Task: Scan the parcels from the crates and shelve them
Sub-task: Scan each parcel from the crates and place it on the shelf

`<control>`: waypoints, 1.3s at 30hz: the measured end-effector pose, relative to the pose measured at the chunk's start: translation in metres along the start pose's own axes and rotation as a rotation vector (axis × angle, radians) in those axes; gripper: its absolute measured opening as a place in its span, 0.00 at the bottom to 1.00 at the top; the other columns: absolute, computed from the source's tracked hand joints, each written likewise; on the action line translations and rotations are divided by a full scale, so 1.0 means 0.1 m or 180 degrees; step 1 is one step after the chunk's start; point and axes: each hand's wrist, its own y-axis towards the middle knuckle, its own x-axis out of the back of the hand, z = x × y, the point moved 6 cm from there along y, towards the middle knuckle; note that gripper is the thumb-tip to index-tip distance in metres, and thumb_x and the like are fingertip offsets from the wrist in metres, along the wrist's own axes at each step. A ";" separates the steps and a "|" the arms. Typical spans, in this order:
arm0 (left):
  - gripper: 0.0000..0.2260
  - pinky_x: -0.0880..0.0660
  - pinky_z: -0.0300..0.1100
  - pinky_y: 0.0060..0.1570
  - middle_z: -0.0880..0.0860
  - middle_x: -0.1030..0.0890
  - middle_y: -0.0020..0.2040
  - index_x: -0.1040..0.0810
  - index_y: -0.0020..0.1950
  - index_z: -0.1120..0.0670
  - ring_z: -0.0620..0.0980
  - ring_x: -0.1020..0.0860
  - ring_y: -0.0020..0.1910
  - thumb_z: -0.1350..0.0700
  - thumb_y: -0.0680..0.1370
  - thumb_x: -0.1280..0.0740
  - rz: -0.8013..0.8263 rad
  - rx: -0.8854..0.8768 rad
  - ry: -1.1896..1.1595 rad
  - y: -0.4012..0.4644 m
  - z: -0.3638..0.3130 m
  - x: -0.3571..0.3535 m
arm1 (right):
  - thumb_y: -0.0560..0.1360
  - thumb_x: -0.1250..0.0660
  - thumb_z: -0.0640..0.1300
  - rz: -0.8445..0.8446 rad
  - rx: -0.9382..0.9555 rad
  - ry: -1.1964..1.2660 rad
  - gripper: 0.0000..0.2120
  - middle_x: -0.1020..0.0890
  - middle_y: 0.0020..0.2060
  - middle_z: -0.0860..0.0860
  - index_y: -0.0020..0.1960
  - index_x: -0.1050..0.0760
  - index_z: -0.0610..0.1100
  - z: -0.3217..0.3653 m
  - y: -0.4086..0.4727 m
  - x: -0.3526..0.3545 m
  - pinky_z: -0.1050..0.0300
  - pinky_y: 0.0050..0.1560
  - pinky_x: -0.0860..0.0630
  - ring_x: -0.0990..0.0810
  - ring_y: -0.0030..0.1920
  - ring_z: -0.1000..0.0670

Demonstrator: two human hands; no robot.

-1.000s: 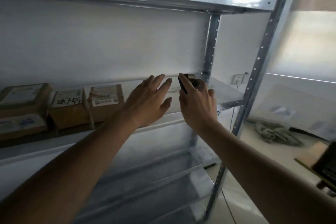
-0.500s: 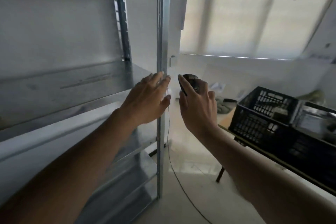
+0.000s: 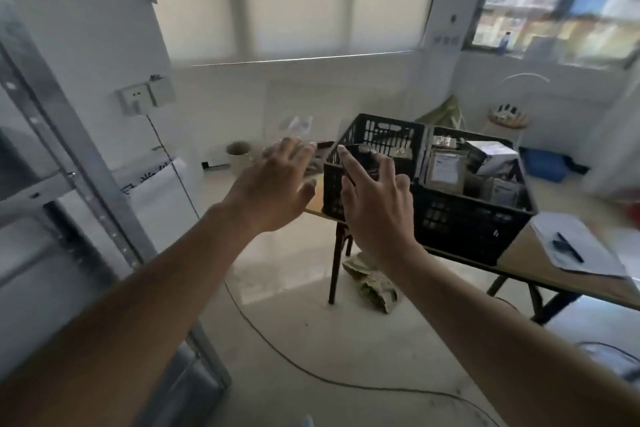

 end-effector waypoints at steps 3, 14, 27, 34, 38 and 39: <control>0.29 0.26 0.61 0.69 0.59 0.32 0.77 0.35 0.81 0.56 0.62 0.29 0.74 0.43 0.83 0.41 0.0057 -0.0210 -0.0095 0.57 -0.07 -0.36 | 0.86 0.39 0.54 -0.0030 -0.0228 -0.0193 0.26 0.32 0.76 0.40 0.82 0.38 0.63 -0.44 0.31 -0.17 0.38 0.55 0.21 0.24 0.58 0.35; 0.29 0.32 0.57 0.75 0.58 0.34 0.80 0.37 0.82 0.54 0.59 0.32 0.77 0.44 0.84 0.39 0.0394 -0.0824 -0.0457 2.43 -0.14 -1.58 | 0.86 0.39 0.56 0.0178 -0.0986 -0.0719 0.26 0.31 0.77 0.41 0.83 0.38 0.60 -1.63 1.40 -0.83 0.39 0.63 0.23 0.25 0.67 0.34; 0.29 0.30 0.55 0.75 0.57 0.34 0.79 0.38 0.83 0.54 0.58 0.32 0.77 0.45 0.84 0.38 0.0802 -0.0952 -0.0534 4.18 -0.66 -2.83 | 0.86 0.40 0.55 0.0545 -0.1191 -0.0836 0.26 0.31 0.77 0.40 0.84 0.38 0.58 -3.17 2.58 -1.52 0.41 0.63 0.25 0.24 0.65 0.33; 0.29 0.28 0.56 0.73 0.56 0.33 0.78 0.38 0.83 0.54 0.58 0.30 0.75 0.45 0.84 0.36 0.1006 -0.0731 -0.0546 5.06 -0.89 -3.46 | 0.87 0.40 0.55 0.0815 -0.1143 -0.0728 0.26 0.29 0.75 0.42 0.83 0.36 0.57 -4.01 3.28 -1.88 0.43 0.59 0.24 0.23 0.62 0.35; 0.30 0.28 0.57 0.72 0.56 0.33 0.78 0.38 0.83 0.54 0.58 0.29 0.75 0.45 0.83 0.36 0.1179 -0.0631 -0.0560 5.39 -0.90 -3.77 | 0.86 0.40 0.55 0.1018 -0.1170 -0.0712 0.25 0.29 0.74 0.43 0.83 0.36 0.58 -4.29 3.60 -2.09 0.41 0.60 0.22 0.24 0.61 0.35; 0.30 0.28 0.57 0.72 0.56 0.33 0.78 0.38 0.83 0.54 0.58 0.30 0.75 0.45 0.83 0.36 0.1195 -0.0619 -0.0576 5.46 -0.89 -3.84 | 0.86 0.40 0.55 0.1058 -0.1161 -0.0697 0.25 0.29 0.74 0.43 0.83 0.35 0.58 -4.34 3.68 -2.15 0.39 0.60 0.22 0.24 0.61 0.35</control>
